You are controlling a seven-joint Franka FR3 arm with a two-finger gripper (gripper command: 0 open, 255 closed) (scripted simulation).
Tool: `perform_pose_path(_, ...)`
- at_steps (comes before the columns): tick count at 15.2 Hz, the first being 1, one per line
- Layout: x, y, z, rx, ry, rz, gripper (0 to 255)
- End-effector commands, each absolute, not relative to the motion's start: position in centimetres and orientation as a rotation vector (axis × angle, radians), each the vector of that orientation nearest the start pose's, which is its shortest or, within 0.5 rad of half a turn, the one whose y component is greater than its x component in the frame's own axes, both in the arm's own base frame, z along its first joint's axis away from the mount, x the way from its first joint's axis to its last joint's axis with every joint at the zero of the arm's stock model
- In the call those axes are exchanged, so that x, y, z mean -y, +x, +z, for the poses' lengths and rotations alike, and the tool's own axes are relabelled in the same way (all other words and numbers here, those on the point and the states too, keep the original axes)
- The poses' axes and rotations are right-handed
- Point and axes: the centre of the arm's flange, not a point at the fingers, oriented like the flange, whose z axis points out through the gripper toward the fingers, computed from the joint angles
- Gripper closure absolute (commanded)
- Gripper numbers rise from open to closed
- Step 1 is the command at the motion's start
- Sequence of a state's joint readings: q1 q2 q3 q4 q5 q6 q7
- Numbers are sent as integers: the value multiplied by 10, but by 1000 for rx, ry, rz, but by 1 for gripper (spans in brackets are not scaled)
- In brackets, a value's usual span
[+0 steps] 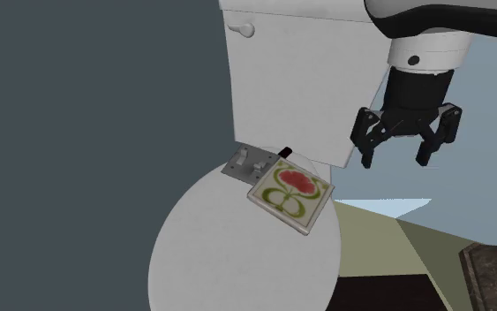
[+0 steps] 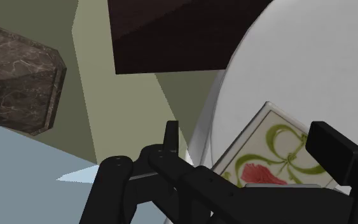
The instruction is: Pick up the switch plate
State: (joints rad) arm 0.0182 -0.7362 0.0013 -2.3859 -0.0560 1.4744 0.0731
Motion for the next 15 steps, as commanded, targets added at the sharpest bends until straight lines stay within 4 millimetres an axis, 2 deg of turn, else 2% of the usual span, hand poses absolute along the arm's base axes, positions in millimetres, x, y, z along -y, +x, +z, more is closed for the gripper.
perform_pose_path(1, 0, 306, 554, -87, -3193, 276, 0)
perform_pose_path(15, -110, 401, 453, -85, -3253, 64, 0)
